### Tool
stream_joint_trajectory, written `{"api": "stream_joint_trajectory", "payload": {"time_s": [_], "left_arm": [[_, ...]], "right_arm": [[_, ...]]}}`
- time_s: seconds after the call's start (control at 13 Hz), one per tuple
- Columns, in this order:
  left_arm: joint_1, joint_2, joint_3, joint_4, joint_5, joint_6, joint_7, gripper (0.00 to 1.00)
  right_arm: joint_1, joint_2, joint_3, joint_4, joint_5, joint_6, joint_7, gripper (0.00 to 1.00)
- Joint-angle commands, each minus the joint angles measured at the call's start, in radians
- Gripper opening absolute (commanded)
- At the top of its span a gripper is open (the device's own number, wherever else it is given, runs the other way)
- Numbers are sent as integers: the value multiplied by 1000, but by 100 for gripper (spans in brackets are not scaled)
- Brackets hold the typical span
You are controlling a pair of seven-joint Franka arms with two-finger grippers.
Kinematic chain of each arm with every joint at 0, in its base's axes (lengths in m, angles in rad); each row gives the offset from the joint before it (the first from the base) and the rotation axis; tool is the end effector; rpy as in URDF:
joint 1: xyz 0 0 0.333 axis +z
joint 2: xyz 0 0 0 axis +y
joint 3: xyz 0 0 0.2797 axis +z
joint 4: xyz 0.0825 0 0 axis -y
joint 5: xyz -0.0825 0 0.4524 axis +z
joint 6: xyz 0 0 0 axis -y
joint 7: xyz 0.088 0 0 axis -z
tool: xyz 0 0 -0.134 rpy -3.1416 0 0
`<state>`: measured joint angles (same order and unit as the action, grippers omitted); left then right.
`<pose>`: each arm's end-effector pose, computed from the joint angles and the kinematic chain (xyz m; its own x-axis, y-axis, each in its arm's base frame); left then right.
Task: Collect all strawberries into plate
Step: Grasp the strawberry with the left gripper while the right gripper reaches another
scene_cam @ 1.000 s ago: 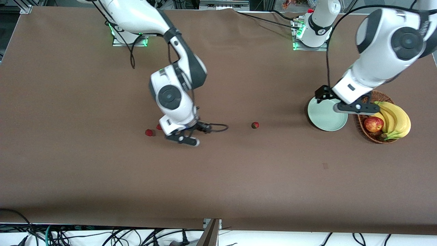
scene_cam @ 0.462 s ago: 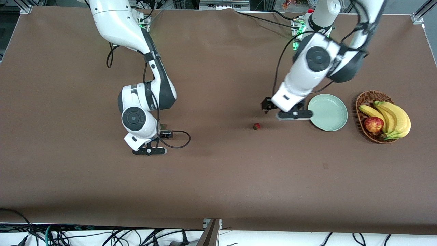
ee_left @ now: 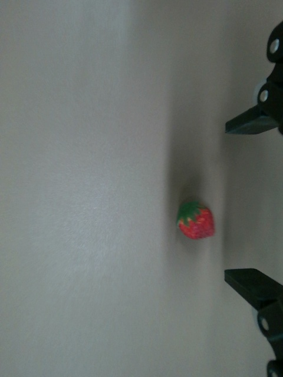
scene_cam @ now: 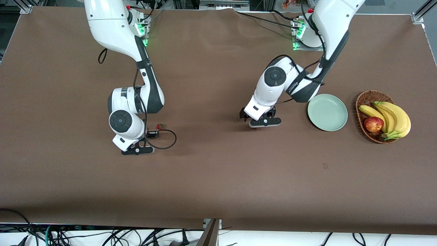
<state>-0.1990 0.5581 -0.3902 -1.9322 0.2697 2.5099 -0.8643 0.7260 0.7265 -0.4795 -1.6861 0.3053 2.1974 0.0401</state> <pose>0.5432 -0.3721 0.1114 0.9919 0.1237 0.0288 0.1212 -0.9895 0.0782 0.6615 0.1856 0.1029 0.9900 0.0898 -0.1088 0.1001 -0.9905 0.0939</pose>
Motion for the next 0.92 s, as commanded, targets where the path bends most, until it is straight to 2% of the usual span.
{"api": "stream_joint_trajectory", "payload": {"time_s": [0.0,0.38,0.46,0.62,0.69,0.85], "left_arm": [[-3,65,8,42,69,12,-19,100],[-7,101,24,59,80,12,-19,100],[-7,112,24,62,80,12,-21,97],[-7,124,30,68,80,12,-25,68],[-7,123,30,68,80,12,-38,48],[-7,121,30,70,80,10,-44,18]], "right_arm": [[4,-42,2,-67,40,21,-29,68],[4,-56,4,-106,61,21,-31,52],[4,-58,4,-107,67,19,-38,46],[4,-59,4,-103,67,13,-42,32],[4,-62,4,-96,67,8,-45,27],[4,-71,2,-75,67,2,-45,25]]}}
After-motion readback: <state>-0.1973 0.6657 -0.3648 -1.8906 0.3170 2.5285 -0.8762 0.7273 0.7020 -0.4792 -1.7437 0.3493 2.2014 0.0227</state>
